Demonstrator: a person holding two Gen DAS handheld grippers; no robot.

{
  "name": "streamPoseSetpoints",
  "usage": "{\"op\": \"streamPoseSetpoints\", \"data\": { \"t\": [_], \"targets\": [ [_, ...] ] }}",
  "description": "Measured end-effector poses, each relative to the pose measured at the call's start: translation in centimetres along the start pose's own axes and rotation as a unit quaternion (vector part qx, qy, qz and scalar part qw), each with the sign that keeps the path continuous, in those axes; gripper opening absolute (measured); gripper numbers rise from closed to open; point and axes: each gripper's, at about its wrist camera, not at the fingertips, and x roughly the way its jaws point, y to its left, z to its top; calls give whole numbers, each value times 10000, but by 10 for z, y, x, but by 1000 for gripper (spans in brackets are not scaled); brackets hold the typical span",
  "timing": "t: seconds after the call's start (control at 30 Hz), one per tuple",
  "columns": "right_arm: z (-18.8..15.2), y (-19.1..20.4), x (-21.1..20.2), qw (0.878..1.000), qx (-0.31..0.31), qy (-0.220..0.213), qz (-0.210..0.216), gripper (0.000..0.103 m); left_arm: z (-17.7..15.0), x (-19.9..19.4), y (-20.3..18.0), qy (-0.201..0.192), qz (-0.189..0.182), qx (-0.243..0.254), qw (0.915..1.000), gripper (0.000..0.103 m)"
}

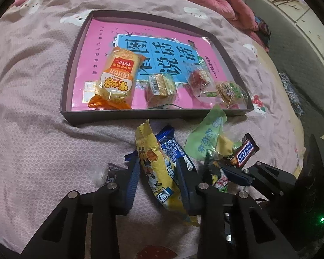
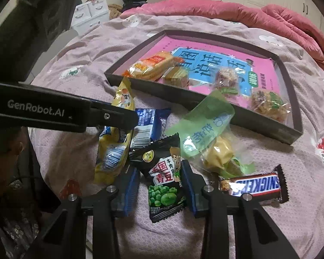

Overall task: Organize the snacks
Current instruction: 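Carry the yellow bag into the tray with the left gripper while the right carries the pea bag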

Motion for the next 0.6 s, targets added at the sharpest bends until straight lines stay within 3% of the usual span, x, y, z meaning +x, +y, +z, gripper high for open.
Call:
{"op": "streamPoseSetpoints", "data": {
  "t": [0.3,0.6],
  "targets": [
    [4,-15,-24,9977,417,-540,57,38,1,-22,-3,-302,-80,121,9994,19],
    [8,-16,-34,9955,456,-827,53,38,5,-45,-3,-560,-151,116,9982,18]
  ]
}}
